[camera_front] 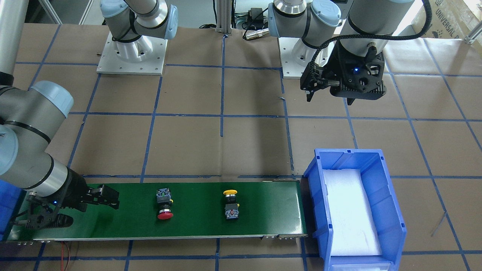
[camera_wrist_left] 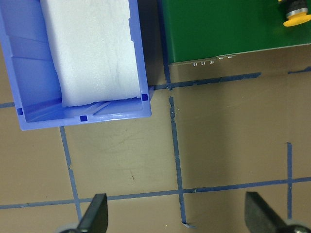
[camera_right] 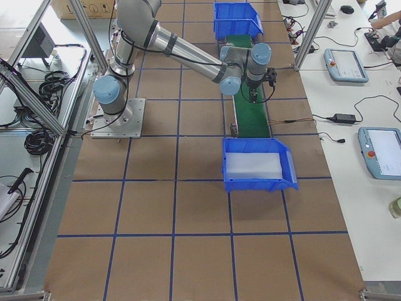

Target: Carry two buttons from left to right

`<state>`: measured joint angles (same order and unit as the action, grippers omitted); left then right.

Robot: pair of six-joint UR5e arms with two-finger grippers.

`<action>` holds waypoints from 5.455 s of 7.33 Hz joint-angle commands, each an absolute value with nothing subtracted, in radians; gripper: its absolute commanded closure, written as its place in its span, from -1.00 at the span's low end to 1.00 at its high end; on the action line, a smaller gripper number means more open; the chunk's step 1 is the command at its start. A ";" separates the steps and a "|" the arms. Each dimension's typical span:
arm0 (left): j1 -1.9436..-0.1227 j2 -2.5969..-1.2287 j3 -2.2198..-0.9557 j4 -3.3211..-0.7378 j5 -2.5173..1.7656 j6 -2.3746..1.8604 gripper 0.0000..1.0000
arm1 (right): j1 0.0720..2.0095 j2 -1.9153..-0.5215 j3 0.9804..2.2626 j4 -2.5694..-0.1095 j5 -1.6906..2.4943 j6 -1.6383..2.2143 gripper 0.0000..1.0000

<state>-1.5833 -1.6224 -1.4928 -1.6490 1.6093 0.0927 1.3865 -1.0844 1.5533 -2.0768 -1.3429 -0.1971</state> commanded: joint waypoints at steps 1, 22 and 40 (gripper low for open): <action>-1.585 -1.620 -1.494 -1.649 1.608 0.092 -1.00 | 1.388 -1.085 1.558 -2.077 -1.341 -0.190 -0.99; -1.582 -1.618 -1.494 -1.651 1.611 0.094 -1.00 | 1.391 -1.081 1.559 -2.077 -1.342 -0.179 -0.99; -1.582 -1.618 -1.496 -1.651 1.614 0.095 -1.00 | 1.391 -1.118 1.626 -2.019 -1.391 -0.186 -0.75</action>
